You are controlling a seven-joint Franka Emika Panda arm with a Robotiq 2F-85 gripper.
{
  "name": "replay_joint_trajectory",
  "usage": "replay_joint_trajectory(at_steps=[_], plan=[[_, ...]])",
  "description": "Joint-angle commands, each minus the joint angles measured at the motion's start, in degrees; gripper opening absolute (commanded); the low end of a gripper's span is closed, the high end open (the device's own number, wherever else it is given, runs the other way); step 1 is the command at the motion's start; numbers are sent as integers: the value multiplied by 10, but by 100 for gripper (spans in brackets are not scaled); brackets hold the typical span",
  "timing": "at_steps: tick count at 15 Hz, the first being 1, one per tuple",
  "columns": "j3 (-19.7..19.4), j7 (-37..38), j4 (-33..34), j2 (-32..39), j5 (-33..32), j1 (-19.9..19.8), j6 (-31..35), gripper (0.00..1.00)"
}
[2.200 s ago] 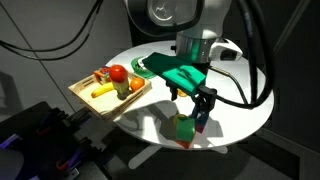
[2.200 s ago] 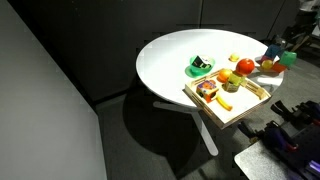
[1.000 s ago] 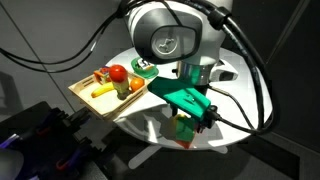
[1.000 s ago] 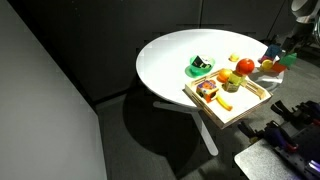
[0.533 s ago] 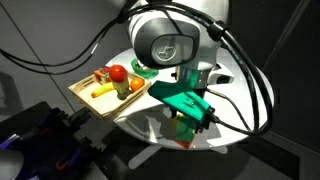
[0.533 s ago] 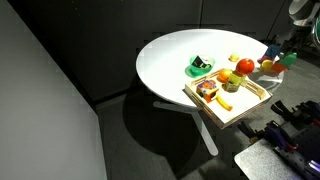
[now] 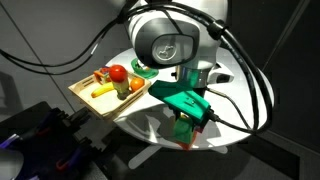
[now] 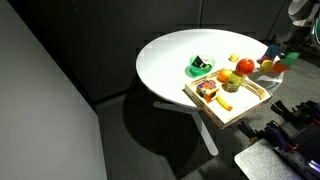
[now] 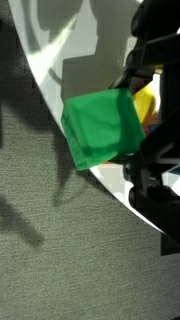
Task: Put the green block in the box
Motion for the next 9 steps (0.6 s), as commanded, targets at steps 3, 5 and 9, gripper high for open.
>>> replay_joint_trajectory(at_steps=[3,5,9], plan=[[-11,56,-13,-50,-31,8,-38,33],[-16,88,-12,-62,-38,16,-61,33],[-17,149,-10,-81,-36,30,-98,33]])
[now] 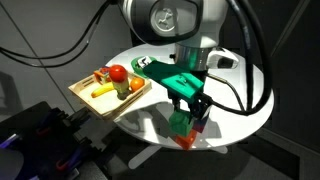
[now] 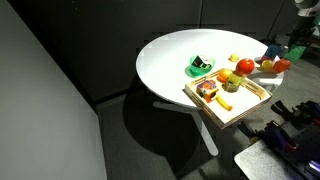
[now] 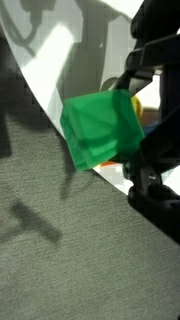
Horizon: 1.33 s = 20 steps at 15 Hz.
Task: Put the green block in the box
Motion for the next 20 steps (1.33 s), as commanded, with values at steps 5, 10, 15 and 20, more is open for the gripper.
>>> replay_joint_trajectory(at_steps=[5,10,15,20], plan=[[-4,130,-14,-46,-5,40,-43,33],[1,186,-30,-73,-8,69,-45,33],[13,176,-57,-117,-7,87,-52,33],[29,143,-93,-168,-1,96,-63,33]])
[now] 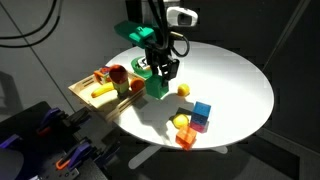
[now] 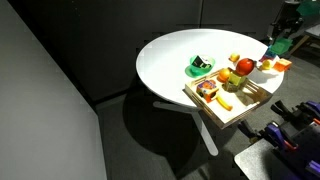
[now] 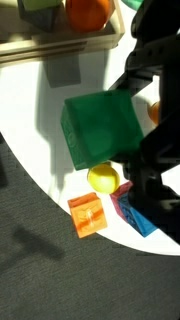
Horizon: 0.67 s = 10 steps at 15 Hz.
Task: Put the green block in the box
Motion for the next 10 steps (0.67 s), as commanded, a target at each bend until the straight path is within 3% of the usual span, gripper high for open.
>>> replay_joint_trajectory(at_steps=[1,10], plan=[[9,-28,-38,-57,-2,8,-15,33],[32,-61,-98,-145,-6,35,-57,33]])
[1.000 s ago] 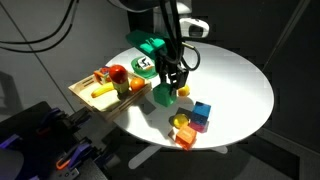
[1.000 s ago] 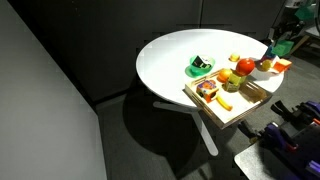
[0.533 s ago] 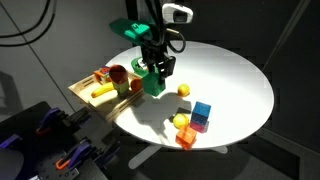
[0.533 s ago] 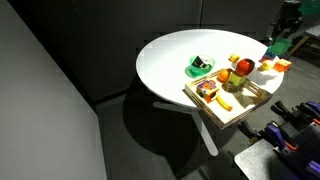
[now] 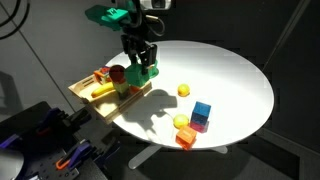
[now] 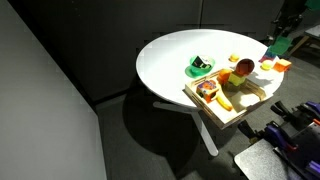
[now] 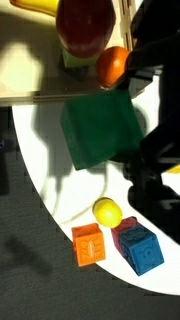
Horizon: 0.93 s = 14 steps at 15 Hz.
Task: Put the green block in the box
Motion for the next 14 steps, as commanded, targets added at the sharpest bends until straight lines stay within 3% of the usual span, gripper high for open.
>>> replay_joint_trajectory(at_steps=[1,4,5,6,14], plan=[[4,-26,-28,-47,-7,10,-32,33],[7,-32,-37,-61,-7,15,-41,33],[6,-19,-24,-37,0,14,-31,33],[6,-19,-26,-39,0,15,-31,58],[6,-19,-26,-34,0,14,-30,58]])
